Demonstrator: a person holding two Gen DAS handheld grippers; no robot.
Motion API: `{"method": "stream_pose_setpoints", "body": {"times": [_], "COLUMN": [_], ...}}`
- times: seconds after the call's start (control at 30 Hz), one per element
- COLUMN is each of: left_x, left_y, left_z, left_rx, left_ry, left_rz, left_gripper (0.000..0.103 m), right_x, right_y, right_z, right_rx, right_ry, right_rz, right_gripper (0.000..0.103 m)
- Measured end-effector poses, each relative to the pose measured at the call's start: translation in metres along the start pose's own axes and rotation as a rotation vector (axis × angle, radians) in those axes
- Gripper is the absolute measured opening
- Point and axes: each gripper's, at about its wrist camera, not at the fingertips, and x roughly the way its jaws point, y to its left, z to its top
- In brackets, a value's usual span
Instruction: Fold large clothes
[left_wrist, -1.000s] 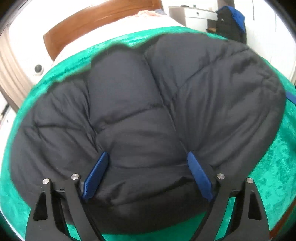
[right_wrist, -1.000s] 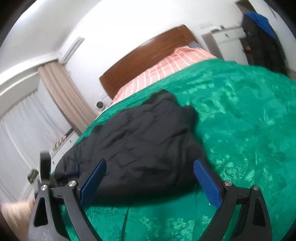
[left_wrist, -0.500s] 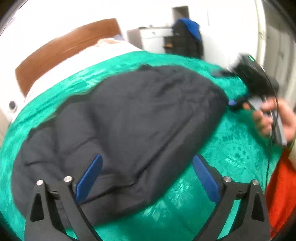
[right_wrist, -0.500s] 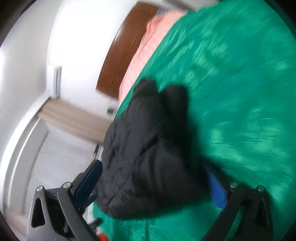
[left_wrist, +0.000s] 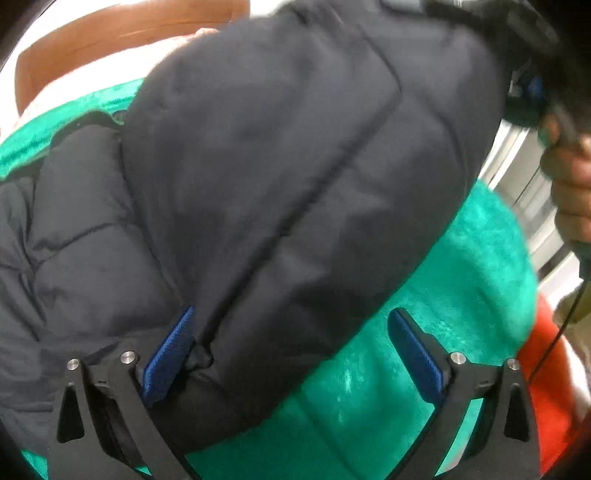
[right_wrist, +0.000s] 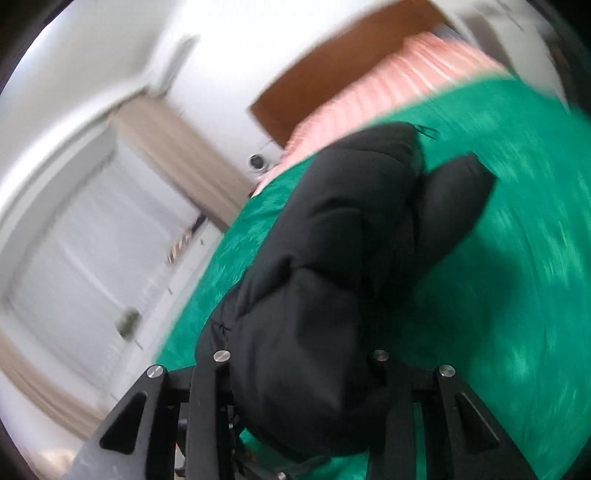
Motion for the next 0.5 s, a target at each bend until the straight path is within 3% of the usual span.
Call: {"method": "stream_pose_setpoints", "body": {"times": [0.1, 0.17, 0.23, 0.3, 0.37, 0.5], "left_x": [-0.040, -0.095, -0.137, -0.184, -0.226, -0.266], "left_y": [0.016, 0.037, 0.059, 0.087, 0.127, 0.174], "left_z": [-0.008, -0.022, -0.039, -0.064, -0.090, -0.120], "left_rx": [-0.065, -0.084, -0.115, -0.210, -0.331, -0.494], "left_ry": [0.004, -0.051, -0.105, -0.168, -0.239, -0.304], "left_rz": [-0.091, -0.105, -0.063, -0.009, 0.065, 0.159], "left_gripper": [0.098, 0.098, 0.098, 0.098, 0.098, 0.098], "right_x": [0.026, 0.050, 0.079, 0.112, 0.149, 0.232], "right_y": [0.072, 0.112, 0.147, 0.184, 0.213, 0.254], "right_z": [0.011, 0.011, 0.004, -0.013, -0.042, -0.117], "right_rx": [-0.214, -0.327, -0.440, -0.560, -0.673, -0.909], "right_ry": [0.025, 0.054, 0.077, 0.104, 0.139, 0.235], "right_rz": [-0.045, -0.064, -0.098, -0.139, -0.167, -0.243], "right_gripper": [0.036, 0.036, 0.035, 0.036, 0.036, 0.037]}}
